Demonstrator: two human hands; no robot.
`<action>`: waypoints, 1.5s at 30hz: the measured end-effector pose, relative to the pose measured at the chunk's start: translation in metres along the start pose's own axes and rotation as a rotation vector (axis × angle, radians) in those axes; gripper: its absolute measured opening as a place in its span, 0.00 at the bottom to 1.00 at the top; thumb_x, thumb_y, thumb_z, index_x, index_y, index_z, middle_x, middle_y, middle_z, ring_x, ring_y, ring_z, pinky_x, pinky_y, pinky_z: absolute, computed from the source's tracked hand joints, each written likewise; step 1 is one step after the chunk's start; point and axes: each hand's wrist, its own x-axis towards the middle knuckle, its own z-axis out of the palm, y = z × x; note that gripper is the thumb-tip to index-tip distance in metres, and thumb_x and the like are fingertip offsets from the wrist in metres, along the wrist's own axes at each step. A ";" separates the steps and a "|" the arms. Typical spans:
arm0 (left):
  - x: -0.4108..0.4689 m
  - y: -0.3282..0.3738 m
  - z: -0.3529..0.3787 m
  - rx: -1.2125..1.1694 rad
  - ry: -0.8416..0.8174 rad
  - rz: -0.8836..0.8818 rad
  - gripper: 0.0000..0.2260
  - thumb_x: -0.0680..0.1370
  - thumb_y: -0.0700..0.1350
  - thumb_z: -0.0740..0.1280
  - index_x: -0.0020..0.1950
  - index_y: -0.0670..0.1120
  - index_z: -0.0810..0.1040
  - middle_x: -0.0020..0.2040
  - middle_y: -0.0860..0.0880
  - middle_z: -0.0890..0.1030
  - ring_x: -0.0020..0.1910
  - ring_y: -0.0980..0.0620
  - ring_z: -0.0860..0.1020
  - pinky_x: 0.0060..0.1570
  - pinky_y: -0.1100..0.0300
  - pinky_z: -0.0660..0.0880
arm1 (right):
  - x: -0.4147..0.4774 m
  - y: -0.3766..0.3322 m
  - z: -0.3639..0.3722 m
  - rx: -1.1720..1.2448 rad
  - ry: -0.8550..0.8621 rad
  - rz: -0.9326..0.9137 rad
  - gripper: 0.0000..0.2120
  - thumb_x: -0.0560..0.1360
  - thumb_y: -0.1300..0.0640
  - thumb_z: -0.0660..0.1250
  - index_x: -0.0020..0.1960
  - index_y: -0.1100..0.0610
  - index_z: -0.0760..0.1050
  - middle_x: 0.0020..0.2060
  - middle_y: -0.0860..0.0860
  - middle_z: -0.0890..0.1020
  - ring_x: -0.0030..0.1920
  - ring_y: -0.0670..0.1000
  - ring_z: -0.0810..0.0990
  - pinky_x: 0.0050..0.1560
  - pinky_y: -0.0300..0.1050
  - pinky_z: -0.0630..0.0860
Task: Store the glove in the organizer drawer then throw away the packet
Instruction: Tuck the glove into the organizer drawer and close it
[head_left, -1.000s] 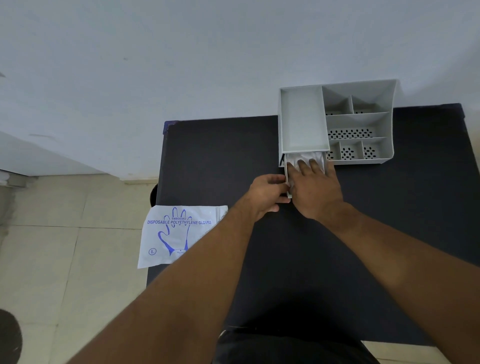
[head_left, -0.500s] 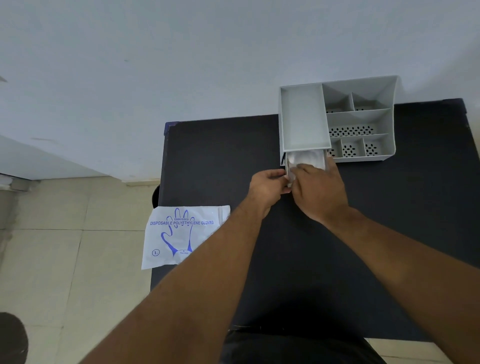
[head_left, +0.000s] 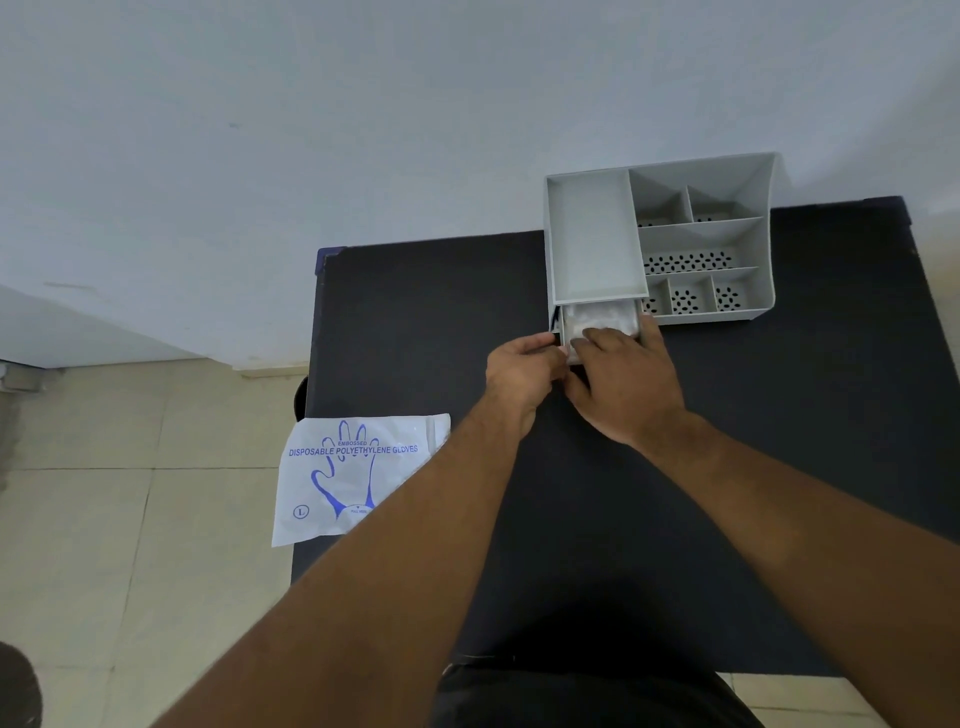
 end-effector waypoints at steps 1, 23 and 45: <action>-0.001 0.001 0.001 -0.023 -0.001 0.001 0.12 0.74 0.36 0.74 0.56 0.46 0.81 0.51 0.43 0.86 0.52 0.46 0.85 0.41 0.64 0.78 | -0.003 0.002 0.000 0.007 0.029 0.019 0.19 0.77 0.45 0.60 0.61 0.55 0.78 0.59 0.53 0.82 0.62 0.54 0.79 0.75 0.63 0.52; -0.003 0.025 0.009 0.809 0.069 0.630 0.23 0.78 0.38 0.69 0.72 0.50 0.72 0.58 0.47 0.78 0.54 0.52 0.78 0.54 0.60 0.79 | 0.034 0.038 -0.015 0.185 0.159 0.276 0.19 0.76 0.55 0.68 0.67 0.50 0.72 0.64 0.58 0.74 0.58 0.62 0.76 0.55 0.58 0.77; 0.023 0.048 0.022 1.400 0.177 0.919 0.15 0.78 0.47 0.71 0.64 0.48 0.79 0.59 0.44 0.73 0.56 0.44 0.74 0.56 0.47 0.76 | 0.039 0.049 -0.010 0.269 0.204 0.258 0.15 0.74 0.53 0.72 0.61 0.53 0.81 0.63 0.57 0.78 0.59 0.60 0.79 0.59 0.57 0.74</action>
